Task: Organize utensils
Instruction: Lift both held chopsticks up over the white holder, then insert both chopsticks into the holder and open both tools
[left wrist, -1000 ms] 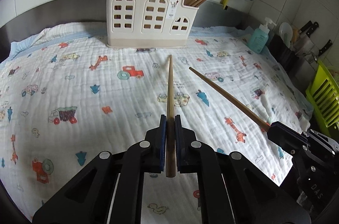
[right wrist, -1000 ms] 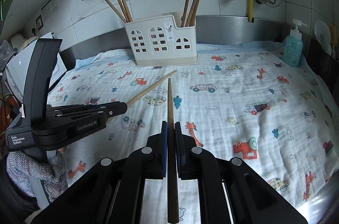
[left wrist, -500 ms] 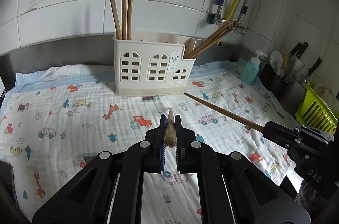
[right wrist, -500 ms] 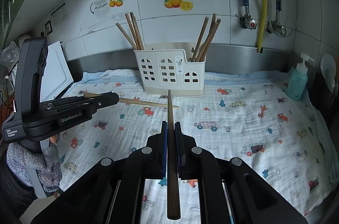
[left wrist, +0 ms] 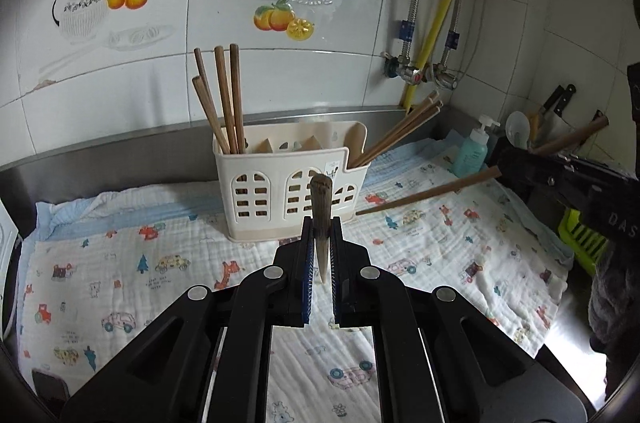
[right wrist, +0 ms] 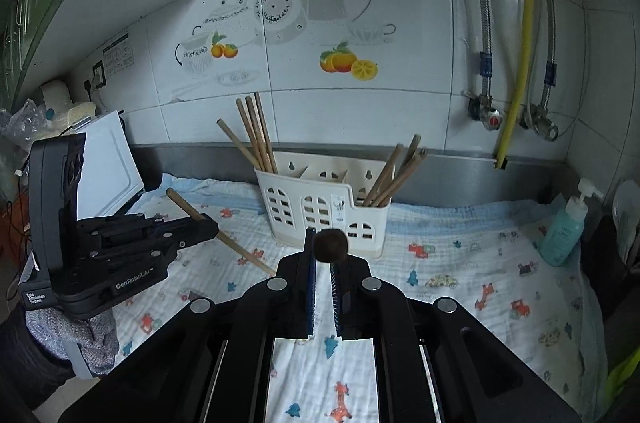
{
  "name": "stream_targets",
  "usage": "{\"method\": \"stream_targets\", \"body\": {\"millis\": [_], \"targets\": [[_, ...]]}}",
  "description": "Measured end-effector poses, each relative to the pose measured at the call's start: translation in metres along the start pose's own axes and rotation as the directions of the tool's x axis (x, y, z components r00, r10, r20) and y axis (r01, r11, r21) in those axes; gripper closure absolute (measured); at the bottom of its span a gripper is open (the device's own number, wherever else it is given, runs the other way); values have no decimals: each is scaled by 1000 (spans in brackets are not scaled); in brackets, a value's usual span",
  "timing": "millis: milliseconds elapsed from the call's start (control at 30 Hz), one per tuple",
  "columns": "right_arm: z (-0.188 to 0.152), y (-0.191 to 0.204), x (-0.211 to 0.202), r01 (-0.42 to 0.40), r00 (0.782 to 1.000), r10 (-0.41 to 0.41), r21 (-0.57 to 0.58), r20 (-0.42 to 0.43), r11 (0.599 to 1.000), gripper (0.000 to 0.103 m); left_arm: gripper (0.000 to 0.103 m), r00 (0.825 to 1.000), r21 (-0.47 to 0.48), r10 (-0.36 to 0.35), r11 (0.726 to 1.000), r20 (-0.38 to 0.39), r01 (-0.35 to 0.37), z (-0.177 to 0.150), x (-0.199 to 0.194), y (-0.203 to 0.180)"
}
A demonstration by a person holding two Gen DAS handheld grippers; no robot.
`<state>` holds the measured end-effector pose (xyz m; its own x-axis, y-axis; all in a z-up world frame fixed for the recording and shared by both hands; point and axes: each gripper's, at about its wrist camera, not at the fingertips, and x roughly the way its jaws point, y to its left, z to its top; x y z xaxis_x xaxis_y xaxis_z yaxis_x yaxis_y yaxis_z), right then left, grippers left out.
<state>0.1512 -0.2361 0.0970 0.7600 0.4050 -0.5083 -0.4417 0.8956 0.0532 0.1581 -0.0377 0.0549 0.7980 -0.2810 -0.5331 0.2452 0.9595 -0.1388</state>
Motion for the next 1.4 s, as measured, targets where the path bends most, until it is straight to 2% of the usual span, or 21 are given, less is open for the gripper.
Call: {"method": "stream_targets", "body": {"millis": [200, 333, 633, 767, 833, 933, 1200, 1400], "targets": [[52, -15, 8, -6, 1000, 6, -21, -4, 1000, 96, 97, 999, 25, -4, 1000, 41, 3, 34, -7, 0], [74, -24, 21, 16, 999, -17, -28, -28, 999, 96, 97, 995, 47, 9, 999, 103, -14, 62, -18, -1], [79, -31, 68, 15, 990, -19, -31, -142, 999, 96, 97, 968, 62, 80, 993, 239, -97, 126, -24, -2], [75, -31, 81, -6, 985, 0, -33, -172, 999, 96, 97, 952, 73, 141, 983, 270, -166, 143, -15, 0], [75, -30, 87, -8, 983, 0, -39, -186, 999, 96, 97, 952, 76, 160, 980, 263, -186, 146, -6, 2], [73, -30, 94, -10, 980, 0, -47, -198, 999, 96, 97, 960, 59, 171, 980, 223, -188, 147, 12, 13], [71, -31, 104, -12, 977, 4, -40, -212, 999, 96, 97, 980, 10, 147, 989, 137, -150, 132, 39, 33], [69, -29, 112, -5, 975, -4, -38, -222, 999, 96, 96, 986, 14, 117, 993, 118, -119, 125, 40, 35]]}}
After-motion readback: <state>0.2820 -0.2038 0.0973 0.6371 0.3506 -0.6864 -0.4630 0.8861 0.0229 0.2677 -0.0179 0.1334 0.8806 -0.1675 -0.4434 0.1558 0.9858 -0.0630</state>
